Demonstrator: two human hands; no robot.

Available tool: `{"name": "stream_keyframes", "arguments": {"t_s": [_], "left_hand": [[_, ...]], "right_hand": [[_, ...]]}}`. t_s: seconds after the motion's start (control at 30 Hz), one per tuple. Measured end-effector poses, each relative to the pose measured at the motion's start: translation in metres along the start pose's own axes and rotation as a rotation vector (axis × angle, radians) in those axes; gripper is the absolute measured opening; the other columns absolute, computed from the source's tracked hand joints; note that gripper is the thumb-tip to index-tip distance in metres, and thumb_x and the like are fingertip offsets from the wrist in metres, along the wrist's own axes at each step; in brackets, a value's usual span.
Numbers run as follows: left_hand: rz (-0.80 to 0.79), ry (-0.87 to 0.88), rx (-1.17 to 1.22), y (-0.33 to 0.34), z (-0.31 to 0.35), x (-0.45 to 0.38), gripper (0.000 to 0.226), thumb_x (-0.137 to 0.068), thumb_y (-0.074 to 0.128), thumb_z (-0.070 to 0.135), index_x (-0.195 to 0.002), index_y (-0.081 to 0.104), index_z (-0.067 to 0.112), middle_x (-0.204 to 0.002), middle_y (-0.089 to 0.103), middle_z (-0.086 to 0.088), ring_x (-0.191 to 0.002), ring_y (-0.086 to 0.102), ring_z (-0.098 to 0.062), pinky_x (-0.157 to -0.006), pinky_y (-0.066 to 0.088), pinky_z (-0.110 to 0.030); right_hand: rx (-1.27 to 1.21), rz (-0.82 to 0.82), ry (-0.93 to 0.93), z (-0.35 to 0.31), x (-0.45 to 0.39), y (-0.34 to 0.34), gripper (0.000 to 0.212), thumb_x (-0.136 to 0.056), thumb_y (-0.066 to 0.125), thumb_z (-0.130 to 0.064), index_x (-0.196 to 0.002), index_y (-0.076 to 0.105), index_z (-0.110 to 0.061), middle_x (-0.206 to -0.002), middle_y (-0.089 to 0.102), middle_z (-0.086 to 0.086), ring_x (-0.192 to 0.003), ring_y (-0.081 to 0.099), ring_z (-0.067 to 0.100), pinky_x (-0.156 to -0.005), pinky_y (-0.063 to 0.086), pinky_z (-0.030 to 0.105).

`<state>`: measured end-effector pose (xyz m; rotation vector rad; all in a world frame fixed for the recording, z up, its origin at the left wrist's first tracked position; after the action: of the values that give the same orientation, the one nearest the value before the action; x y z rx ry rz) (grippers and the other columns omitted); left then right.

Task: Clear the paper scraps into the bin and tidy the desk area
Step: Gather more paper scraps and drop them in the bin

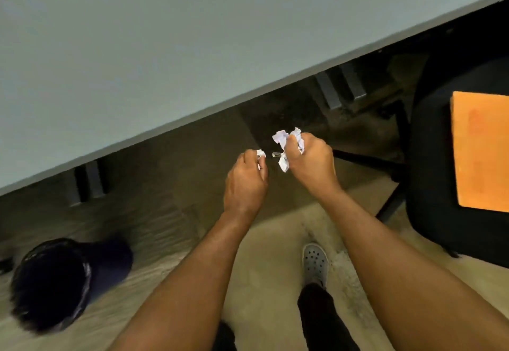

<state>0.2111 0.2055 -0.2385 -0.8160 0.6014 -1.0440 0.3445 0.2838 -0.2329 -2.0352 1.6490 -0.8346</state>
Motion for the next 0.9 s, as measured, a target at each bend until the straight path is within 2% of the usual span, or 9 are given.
{"name": "stream_keyframes", "arguments": {"t_s": [0.2, 0.3, 0.33, 0.43, 0.5, 0.57, 0.67, 0.77, 0.9], "left_hand": [[0.109, -0.208, 0.010, -0.086, -0.133, 0.064, 0.018, -0.098, 0.052, 0.017, -0.095, 0.057, 0.001, -0.088, 0.063, -0.020, -0.075, 0.060, -0.042, -0.062, 0.045, -0.045], [0.182, -0.337, -0.011, -0.127, -0.209, 0.110, 0.017, -0.097, 0.053, 0.017, -0.095, 0.058, 0.001, -0.086, 0.064, -0.019, -0.073, 0.061, -0.041, -0.059, 0.046, -0.043], [0.205, -0.388, -0.019, -0.140, -0.236, 0.126, 0.016, -0.097, 0.053, 0.017, -0.096, 0.058, 0.002, -0.086, 0.064, -0.019, -0.073, 0.061, -0.040, -0.059, 0.046, -0.041], [0.248, -0.533, -0.046, -0.170, -0.314, 0.178, 0.018, -0.098, 0.051, 0.019, -0.098, 0.058, 0.002, -0.086, 0.064, -0.019, -0.074, 0.062, -0.039, -0.058, 0.041, -0.036], [0.264, -0.605, -0.060, -0.187, -0.361, 0.206, 0.020, -0.099, 0.050, 0.020, -0.098, 0.058, 0.001, -0.086, 0.064, -0.020, -0.074, 0.062, -0.039, -0.059, 0.036, -0.032], [0.304, -0.655, -0.062, -0.206, -0.402, 0.226, 0.021, -0.099, 0.050, 0.020, -0.098, 0.058, 0.000, -0.085, 0.064, -0.020, -0.074, 0.062, -0.038, -0.059, 0.037, -0.034], [0.403, -0.704, -0.060, -0.235, -0.458, 0.249, 0.022, -0.099, 0.050, 0.018, -0.091, 0.057, -0.001, -0.081, 0.062, -0.021, -0.071, 0.059, -0.039, -0.058, 0.041, -0.040], [0.531, -0.756, -0.071, -0.263, -0.512, 0.266, 0.022, -0.097, 0.052, 0.015, -0.084, 0.057, -0.002, -0.077, 0.060, -0.021, -0.067, 0.056, -0.037, -0.057, 0.033, -0.034], [0.660, -0.936, -0.075, -0.282, -0.575, 0.278, 0.028, -0.097, 0.051, 0.022, -0.084, 0.060, -0.002, -0.084, 0.063, -0.022, -0.074, 0.059, -0.039, -0.060, 0.030, -0.033]], "right_hand": [[0.042, -0.190, -0.078, -0.076, 0.066, 0.142, 0.034, -0.095, 0.048, -0.029, -0.082, 0.066, -0.004, -0.078, 0.070, 0.011, -0.073, 0.060, 0.028, -0.062, 0.039, 0.030], [0.046, -0.287, -0.124, -0.105, 0.107, 0.215, 0.029, -0.095, 0.048, -0.029, -0.071, 0.060, -0.018, -0.061, 0.060, -0.007, -0.063, 0.052, 0.019, -0.052, 0.032, 0.014], [0.048, -0.322, -0.133, -0.114, 0.121, 0.239, 0.029, -0.094, 0.047, -0.032, -0.070, 0.059, -0.020, -0.058, 0.056, -0.009, -0.062, 0.051, 0.018, -0.050, 0.032, 0.014], [0.075, -0.429, -0.169, -0.135, 0.165, 0.311, 0.041, -0.083, 0.038, -0.042, -0.075, 0.064, -0.011, -0.066, 0.063, 0.004, -0.061, 0.050, 0.020, -0.051, 0.026, 0.024], [0.084, -0.479, -0.202, -0.147, 0.193, 0.358, 0.047, -0.080, 0.036, -0.043, -0.079, 0.066, -0.007, -0.073, 0.068, 0.011, -0.061, 0.049, 0.020, -0.052, 0.024, 0.024], [0.096, -0.540, -0.235, -0.159, 0.221, 0.404, 0.049, -0.081, 0.037, -0.043, -0.083, 0.068, -0.005, -0.076, 0.069, 0.013, -0.062, 0.050, 0.019, -0.052, 0.024, 0.022], [0.146, -0.618, -0.301, -0.181, 0.258, 0.474, 0.040, -0.092, 0.046, -0.036, -0.086, 0.068, -0.003, -0.080, 0.070, 0.016, -0.062, 0.050, 0.020, -0.052, 0.024, 0.024], [0.142, -0.672, -0.382, -0.209, 0.289, 0.541, 0.032, -0.095, 0.052, -0.025, -0.079, 0.065, 0.001, -0.077, 0.068, 0.020, -0.064, 0.057, 0.031, -0.053, 0.023, 0.028], [0.161, -0.741, -0.510, -0.241, 0.322, 0.624, 0.033, -0.095, 0.051, -0.026, -0.084, 0.064, 0.001, -0.085, 0.068, 0.022, -0.078, 0.060, 0.036, -0.059, 0.030, 0.031]]}}
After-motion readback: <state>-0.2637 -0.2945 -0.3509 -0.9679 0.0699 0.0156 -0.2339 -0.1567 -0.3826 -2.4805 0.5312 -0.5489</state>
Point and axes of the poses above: each hand's wrist, its own x-axis away from the middle knuckle, its own y-axis out of the palm, z = x × y, the point moved 7 cm from there along -x, towards the middle knuckle
